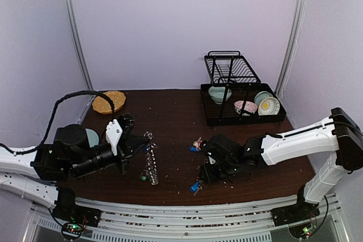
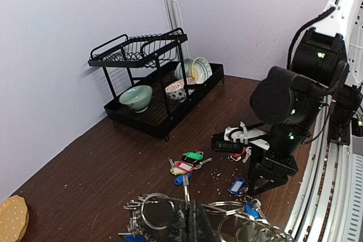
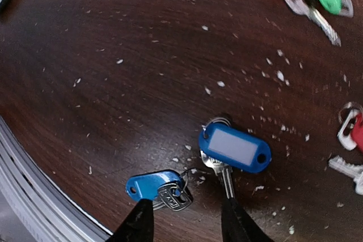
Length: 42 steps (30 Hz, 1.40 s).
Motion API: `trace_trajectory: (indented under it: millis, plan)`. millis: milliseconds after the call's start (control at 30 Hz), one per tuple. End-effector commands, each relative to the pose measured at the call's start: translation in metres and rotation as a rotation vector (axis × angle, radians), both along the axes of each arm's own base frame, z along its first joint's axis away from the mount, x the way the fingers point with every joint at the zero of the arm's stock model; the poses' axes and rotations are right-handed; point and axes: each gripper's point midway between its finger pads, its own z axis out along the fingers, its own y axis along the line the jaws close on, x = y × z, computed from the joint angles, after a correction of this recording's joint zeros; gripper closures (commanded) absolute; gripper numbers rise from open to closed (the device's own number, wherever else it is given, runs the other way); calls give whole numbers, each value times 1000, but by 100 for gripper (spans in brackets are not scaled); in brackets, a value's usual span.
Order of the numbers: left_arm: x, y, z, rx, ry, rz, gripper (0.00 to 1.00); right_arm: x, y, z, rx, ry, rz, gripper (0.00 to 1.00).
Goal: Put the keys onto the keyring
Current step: Pick up the key from the center of the board.
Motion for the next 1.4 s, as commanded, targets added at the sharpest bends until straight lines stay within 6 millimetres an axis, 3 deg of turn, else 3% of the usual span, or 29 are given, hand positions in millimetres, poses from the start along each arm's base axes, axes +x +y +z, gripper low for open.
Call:
trace_trajectory:
  millis: [0,200,433,600,733,800,867,967,1167,1267,1367]
  plan:
    - [5,1,21,-94,-9,32,100,0,2,-13,124,91,-219,57]
    - [5,-1,18,-79,-23,25,100,2,13,-18,99,99,-187,76]
    - [5,-2,17,-57,-40,22,100,-3,22,-30,95,143,-169,79]
    - [4,-3,16,-49,-44,15,100,-2,22,-31,69,143,-159,100]
    - [6,-3,14,-32,-51,24,100,-1,21,-22,59,118,-133,100]
    - [7,-3,13,-7,-70,29,100,5,26,-2,48,67,-54,100]
    - [7,-5,14,33,-106,18,100,14,32,35,25,-45,75,100]
    - [-5,-16,19,98,-200,-87,100,19,37,111,42,-269,298,100]
    - [-17,-31,19,181,-299,-201,100,-5,34,214,147,-612,665,100]
    - [-15,-36,16,226,-310,-202,100,-9,38,233,129,-713,759,100]
    - [-12,-40,17,245,-313,-191,100,-10,43,230,10,-761,864,100]
